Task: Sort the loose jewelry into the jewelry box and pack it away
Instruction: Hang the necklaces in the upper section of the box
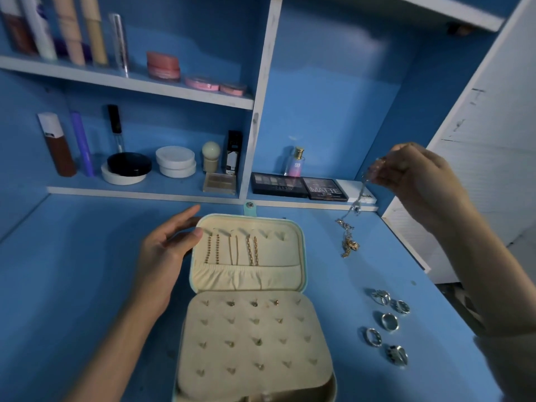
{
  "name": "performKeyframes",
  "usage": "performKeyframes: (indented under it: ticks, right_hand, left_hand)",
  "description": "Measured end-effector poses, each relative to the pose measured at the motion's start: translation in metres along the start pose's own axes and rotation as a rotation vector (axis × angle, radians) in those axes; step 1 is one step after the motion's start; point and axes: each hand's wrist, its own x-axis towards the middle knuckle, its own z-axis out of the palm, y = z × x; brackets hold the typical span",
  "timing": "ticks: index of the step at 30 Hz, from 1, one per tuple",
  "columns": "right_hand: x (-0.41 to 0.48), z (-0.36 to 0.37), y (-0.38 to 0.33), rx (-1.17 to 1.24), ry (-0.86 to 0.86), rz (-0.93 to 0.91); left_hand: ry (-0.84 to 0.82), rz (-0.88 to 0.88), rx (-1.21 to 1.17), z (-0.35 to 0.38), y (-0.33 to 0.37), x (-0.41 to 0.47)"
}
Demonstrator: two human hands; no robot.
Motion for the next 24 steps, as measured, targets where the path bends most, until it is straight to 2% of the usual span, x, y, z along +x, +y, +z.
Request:
performKeyframes:
  ticks: [5, 10, 14, 16, 18, 22, 24]
  right_hand:
    - [-0.002, 0.013, -0.006, 0.217, -0.01, 0.117]
    - [-0.012, 0.018, -0.005, 0.03, -0.134, 0.115]
    - [-0.014, 0.019, -0.005, 0.016, -0.21, 0.174]
    - [-0.016, 0.018, -0.006, -0.066, -0.287, 0.193]
    - [-0.016, 0.017, -0.007, -0.327, -0.362, 0.157]
    - [-0.014, 0.013, 0.005, -1.327, -0.471, -0.063]
    - [-0.017, 0.014, 0.012, -1.595, -0.457, -0.094]
  left_hand:
    - [-0.004, -0.006, -0.006, 0.0, 0.0, 0.001]
    - [-0.005, -0.003, -0.012, 0.0, 0.001, 0.0]
    - [0.005, 0.003, -0.011, 0.001, 0.001, 0.0]
    - [0.004, 0.001, -0.015, 0.001, 0.001, 0.0]
    - [0.0, 0.0, -0.015, 0.001, 0.001, 0.0]
    - [0.005, 0.01, -0.013, 0.0, -0.001, 0.001]
    - [0.004, 0.011, -0.011, 0.0, -0.002, 0.001]
